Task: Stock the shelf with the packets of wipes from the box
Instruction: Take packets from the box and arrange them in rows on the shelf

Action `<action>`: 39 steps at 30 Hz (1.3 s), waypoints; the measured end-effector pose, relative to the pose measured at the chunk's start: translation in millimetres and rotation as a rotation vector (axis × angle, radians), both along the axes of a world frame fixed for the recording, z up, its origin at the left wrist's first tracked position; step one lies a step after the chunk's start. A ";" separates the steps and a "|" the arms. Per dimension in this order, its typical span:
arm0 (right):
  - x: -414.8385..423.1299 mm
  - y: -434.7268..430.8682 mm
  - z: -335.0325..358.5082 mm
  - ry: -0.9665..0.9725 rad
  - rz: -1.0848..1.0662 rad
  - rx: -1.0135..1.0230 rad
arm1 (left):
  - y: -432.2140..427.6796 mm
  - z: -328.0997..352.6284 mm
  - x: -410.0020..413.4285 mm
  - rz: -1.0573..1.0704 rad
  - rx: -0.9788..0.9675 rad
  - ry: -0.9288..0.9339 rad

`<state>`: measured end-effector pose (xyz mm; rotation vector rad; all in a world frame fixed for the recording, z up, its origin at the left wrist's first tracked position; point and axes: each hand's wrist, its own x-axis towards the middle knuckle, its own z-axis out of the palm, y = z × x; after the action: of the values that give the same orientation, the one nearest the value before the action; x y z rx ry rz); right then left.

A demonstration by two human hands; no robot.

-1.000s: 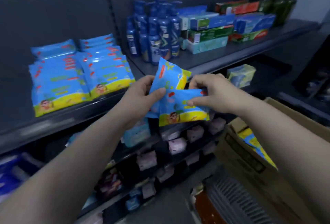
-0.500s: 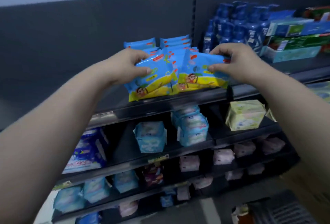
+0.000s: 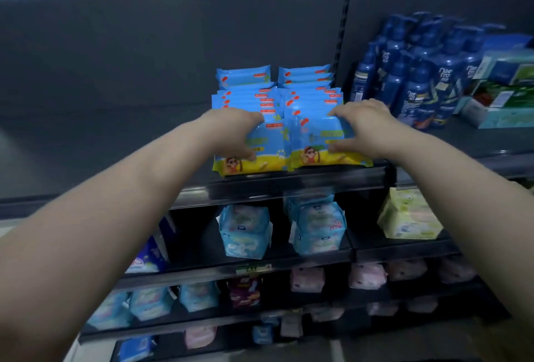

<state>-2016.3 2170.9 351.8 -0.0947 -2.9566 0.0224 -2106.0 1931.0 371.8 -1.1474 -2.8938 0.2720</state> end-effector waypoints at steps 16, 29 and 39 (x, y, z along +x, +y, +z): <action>-7.7 7.1 -38.0 0.232 0.046 -0.056 | -4.6 -45.2 3.1 0.022 0.314 0.180; 79.4 -9.1 -52.0 0.404 -0.118 -0.213 | 50.7 -61.7 58.8 -0.393 0.655 0.165; 226.5 13.8 -98.4 0.322 -0.489 -0.215 | 129.4 -118.8 140.3 -0.723 0.711 -0.128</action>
<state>-1789.8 2184.7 253.4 -0.7606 -2.5255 0.2602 -1965.8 2060.4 253.0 -1.8953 -2.0942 -0.7790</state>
